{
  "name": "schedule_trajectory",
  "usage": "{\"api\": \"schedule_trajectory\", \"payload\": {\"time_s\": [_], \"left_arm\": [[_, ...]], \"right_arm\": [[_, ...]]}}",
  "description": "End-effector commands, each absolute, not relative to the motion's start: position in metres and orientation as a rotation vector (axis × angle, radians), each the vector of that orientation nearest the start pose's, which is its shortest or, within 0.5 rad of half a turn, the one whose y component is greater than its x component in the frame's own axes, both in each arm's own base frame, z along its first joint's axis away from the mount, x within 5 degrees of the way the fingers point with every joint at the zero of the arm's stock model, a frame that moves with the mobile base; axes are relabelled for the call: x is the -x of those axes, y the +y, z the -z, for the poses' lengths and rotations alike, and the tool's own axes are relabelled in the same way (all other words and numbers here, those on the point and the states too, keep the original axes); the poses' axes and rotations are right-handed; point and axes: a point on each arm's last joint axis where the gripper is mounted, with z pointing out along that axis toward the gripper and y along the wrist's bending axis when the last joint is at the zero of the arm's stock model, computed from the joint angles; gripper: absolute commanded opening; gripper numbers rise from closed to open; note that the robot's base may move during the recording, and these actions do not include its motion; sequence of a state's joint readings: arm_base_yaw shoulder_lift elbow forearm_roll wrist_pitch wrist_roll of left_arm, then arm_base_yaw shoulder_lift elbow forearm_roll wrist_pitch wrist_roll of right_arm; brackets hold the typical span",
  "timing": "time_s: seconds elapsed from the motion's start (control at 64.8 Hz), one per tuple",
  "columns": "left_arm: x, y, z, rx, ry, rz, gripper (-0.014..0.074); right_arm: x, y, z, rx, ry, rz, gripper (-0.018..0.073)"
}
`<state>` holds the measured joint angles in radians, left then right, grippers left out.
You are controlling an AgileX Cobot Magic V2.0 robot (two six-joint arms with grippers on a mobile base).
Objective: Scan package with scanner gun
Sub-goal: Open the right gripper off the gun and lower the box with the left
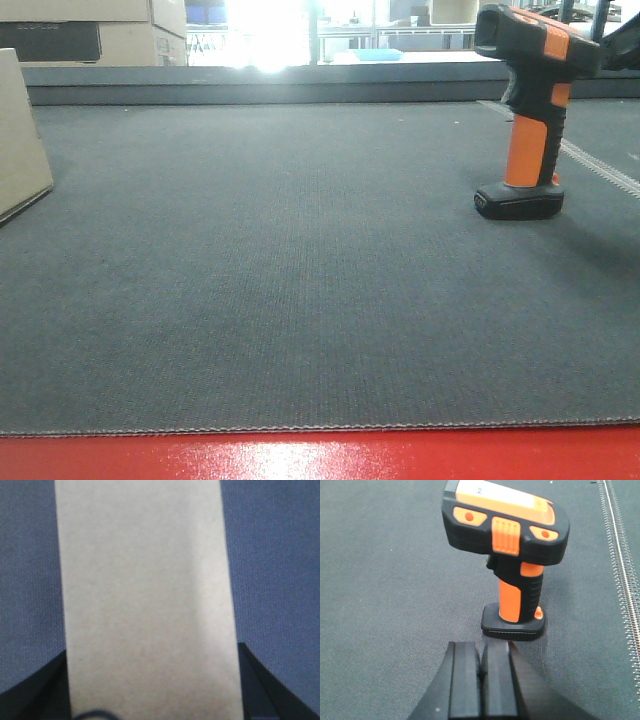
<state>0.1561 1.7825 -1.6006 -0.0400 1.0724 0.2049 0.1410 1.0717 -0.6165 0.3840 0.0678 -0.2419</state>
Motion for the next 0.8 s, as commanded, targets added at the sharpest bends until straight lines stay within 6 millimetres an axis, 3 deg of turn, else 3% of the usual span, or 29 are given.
{"api": "schedule_trajectory", "payload": {"time_s": [0.0, 0.17, 0.216, 0.447, 0.571, 0.679, 0.787], "left_arm": [[-0.379, 0.056, -0.309, -0.039, 2.733, -0.045, 0.0221], [-0.374, 0.055, -0.318, -0.037, 2.718, -0.04, 0.0568], [-0.372, 0.055, -0.322, -0.037, 2.708, -0.042, 0.0621], [-0.349, 0.048, -0.358, -0.032, 2.633, -0.016, 0.0577], [-0.329, 0.042, -0.384, -0.028, 2.558, 0.017, 0.0526], [-0.31, 0.037, -0.407, -0.029, 2.485, 0.043, 0.0379], [-0.294, 0.033, -0.421, -0.028, 2.42, 0.047, 0.0168]], "right_arm": [[-0.219, 0.032, -0.284, 0.029, 1.99, -0.187, -0.0158], [-0.217, 0.032, -0.286, 0.033, 1.978, -0.185, -0.0158], [-0.216, 0.031, -0.287, 0.036, 1.972, -0.183, -0.0158], [-0.215, 0.03, -0.293, 0.065, 1.945, -0.152, -0.0158], [-0.216, 0.018, -0.293, 0.012, 1.945, -0.116, -0.0158], [-0.217, 0.003, -0.293, -0.05, 1.943, -0.068, -0.0158], [-0.216, -0.004, -0.292, -0.042, 1.957, -0.021, -0.0158]]}}
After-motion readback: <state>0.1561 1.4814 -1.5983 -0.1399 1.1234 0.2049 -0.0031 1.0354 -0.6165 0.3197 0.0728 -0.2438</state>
